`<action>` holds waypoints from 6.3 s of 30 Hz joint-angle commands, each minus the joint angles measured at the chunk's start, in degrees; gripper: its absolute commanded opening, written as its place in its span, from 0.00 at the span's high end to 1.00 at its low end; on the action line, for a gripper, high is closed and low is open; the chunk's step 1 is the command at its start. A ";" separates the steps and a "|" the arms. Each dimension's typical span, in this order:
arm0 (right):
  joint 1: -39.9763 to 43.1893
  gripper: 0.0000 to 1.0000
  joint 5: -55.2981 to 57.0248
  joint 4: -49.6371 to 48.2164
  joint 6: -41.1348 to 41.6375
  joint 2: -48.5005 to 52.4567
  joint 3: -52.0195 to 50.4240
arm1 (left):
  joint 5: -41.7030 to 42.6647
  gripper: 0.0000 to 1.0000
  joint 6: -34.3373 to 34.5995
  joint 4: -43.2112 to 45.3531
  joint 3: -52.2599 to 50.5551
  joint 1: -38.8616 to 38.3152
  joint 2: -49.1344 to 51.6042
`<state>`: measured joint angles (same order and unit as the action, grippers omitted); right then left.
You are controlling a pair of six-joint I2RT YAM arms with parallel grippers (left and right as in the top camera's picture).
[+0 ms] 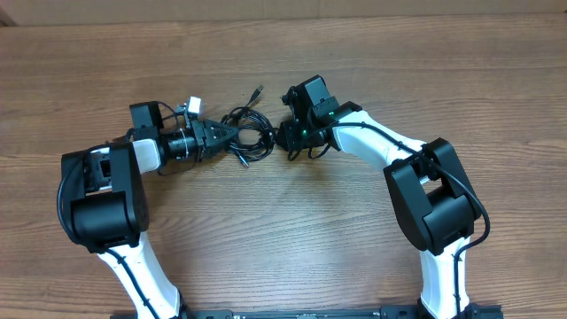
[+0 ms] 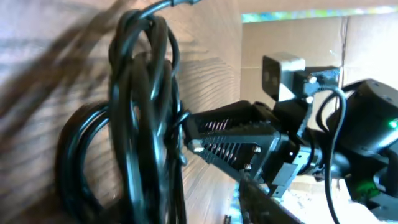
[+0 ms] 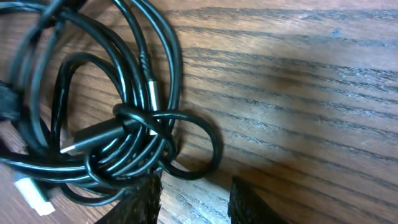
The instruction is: Untangle cables
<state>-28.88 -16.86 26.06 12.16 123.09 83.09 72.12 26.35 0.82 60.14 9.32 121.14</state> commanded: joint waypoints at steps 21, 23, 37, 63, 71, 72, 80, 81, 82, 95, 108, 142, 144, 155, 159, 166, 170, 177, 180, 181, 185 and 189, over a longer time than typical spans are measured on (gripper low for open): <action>-0.26 0.58 -0.57 0.35 1.49 0.20 0.37 | -46.93 0.29 -3.32 -37.00 10.27 -2.56 -23.45; 0.17 0.56 -2.58 0.33 1.49 0.00 0.37 | -51.39 0.60 -3.28 -40.74 12.98 -5.18 -24.65; 2.91 0.48 -2.67 -1.01 -0.48 -0.50 0.59 | -67.58 0.68 -2.12 -36.50 15.23 -23.28 -12.96; 2.91 0.47 -2.75 -1.03 -0.48 -0.50 0.57 | -72.46 0.40 31.21 -21.66 15.02 -25.46 -5.53; 2.91 0.46 -2.73 -0.39 -0.50 -0.50 0.57 | -65.00 0.74 32.15 -21.38 15.04 -25.70 1.57; 2.91 0.46 -2.71 -0.24 -0.50 -0.50 0.57 | -64.59 0.81 31.89 -21.79 15.04 -25.64 1.62; 4.13 0.46 -4.48 3.04 -2.84 -4.17 0.68 | -51.41 0.96 19.32 -21.40 16.48 -22.84 -3.67; 4.61 0.46 -6.47 4.24 -4.50 -5.62 0.68 | -47.93 0.96 17.09 -21.40 16.85 -22.10 -4.52; 5.22 0.46 -9.46 5.62 -6.47 -7.32 0.68 | -43.10 0.96 14.82 -21.40 17.29 -20.98 -5.53; 12.13 0.46 -50.93 12.04 -14.21 -13.62 0.55 | 13.40 0.96 8.66 -16.98 17.75 -10.43 -7.21; 9.29 0.60 -54.66 12.50 -13.92 -13.57 0.55 | 17.51 0.96 7.89 -17.03 17.73 -11.28 -7.21; 7.61 0.59 -48.09 12.15 -11.98 -12.81 0.52 | 17.33 0.96 10.86 -17.22 17.73 -12.81 -7.19; 8.52 0.59 -52.37 11.47 -9.97 -12.83 0.59 | 16.65 0.96 10.91 -17.22 17.73 -12.76 -7.19; 14.82 0.56 -52.61 18.29 -11.26 -12.81 0.50 | 14.64 0.96 13.33 -17.25 17.73 -12.72 -7.19; 13.81 0.55 -52.61 21.46 -15.37 -12.81 -0.37 | 13.79 0.96 20.52 -17.22 17.73 -12.72 -7.19; 10.93 0.56 -53.62 19.06 -15.41 -12.81 -2.16 | 13.25 0.96 22.73 -17.27 17.73 -12.76 -7.19; 9.92 0.56 -54.82 18.29 -15.26 -12.81 -2.16 | 13.46 0.96 26.18 -17.25 17.73 -12.79 -7.19; 8.61 0.56 -57.68 15.63 -15.21 -12.81 -2.16 | 13.46 0.96 26.43 -17.25 17.73 -12.85 -7.19; 8.59 0.56 -57.81 14.71 -15.21 -12.81 -2.16 | 14.34 0.96 26.40 -17.25 17.73 -12.85 -7.19; 8.59 0.56 -57.81 14.43 -15.21 -12.81 -2.16 | 14.73 0.96 26.40 -17.25 17.73 -12.90 -7.19; 8.59 0.57 -57.81 13.66 -15.21 -12.81 -2.16 | 14.99 0.96 26.43 -17.25 17.73 -12.90 -7.21; 8.59 0.57 -57.18 12.96 -15.23 -12.81 -2.16 | 14.97 0.96 26.40 -17.20 17.73 -12.90 -7.19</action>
<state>-19.99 -73.25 39.72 -2.37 109.95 81.19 85.10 52.40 -16.51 76.55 -3.31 116.03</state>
